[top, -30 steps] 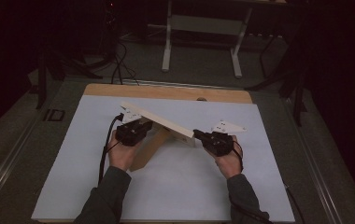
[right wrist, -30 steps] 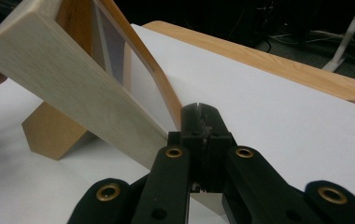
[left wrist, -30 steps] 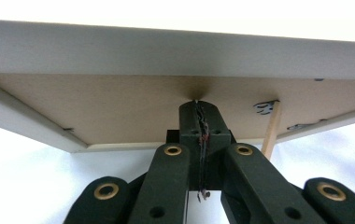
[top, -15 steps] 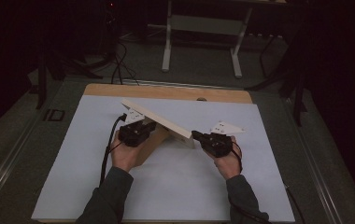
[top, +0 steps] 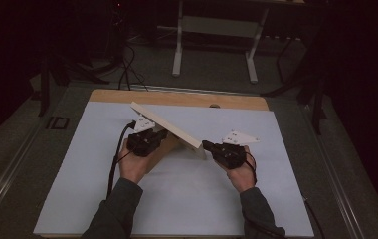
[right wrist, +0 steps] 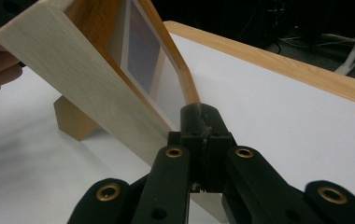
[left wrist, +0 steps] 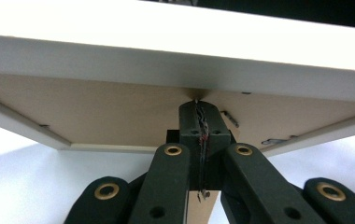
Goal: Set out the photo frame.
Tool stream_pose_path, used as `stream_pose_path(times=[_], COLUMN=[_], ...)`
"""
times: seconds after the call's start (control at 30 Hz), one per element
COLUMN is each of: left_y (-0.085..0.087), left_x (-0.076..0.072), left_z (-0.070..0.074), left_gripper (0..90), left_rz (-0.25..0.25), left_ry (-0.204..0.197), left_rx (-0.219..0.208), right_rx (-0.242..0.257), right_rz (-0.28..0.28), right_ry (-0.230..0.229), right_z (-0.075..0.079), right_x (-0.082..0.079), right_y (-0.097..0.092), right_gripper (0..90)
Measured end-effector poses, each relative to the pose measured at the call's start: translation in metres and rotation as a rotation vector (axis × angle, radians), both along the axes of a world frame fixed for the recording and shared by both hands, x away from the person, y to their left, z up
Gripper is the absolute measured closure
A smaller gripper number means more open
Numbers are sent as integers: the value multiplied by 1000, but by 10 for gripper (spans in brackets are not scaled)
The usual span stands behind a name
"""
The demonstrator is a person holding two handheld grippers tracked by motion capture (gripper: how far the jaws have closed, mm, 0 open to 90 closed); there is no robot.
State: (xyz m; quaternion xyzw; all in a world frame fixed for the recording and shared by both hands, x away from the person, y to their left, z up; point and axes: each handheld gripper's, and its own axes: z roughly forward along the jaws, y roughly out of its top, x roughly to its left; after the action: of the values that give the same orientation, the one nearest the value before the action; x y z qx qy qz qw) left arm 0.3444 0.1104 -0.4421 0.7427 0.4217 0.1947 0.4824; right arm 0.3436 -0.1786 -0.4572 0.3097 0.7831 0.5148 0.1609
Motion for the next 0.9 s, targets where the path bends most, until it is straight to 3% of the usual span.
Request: stream_pose_path(times=[0.9], left_y=[-7], left_x=[-5], left_z=[4], left_gripper=[900], left_rz=[-23], left_ry=[-1], left_rx=[7], right_rx=[0], right_rz=[13], right_ry=[-7], right_z=[0], right_x=[-3], right_y=[2], right_gripper=[898])
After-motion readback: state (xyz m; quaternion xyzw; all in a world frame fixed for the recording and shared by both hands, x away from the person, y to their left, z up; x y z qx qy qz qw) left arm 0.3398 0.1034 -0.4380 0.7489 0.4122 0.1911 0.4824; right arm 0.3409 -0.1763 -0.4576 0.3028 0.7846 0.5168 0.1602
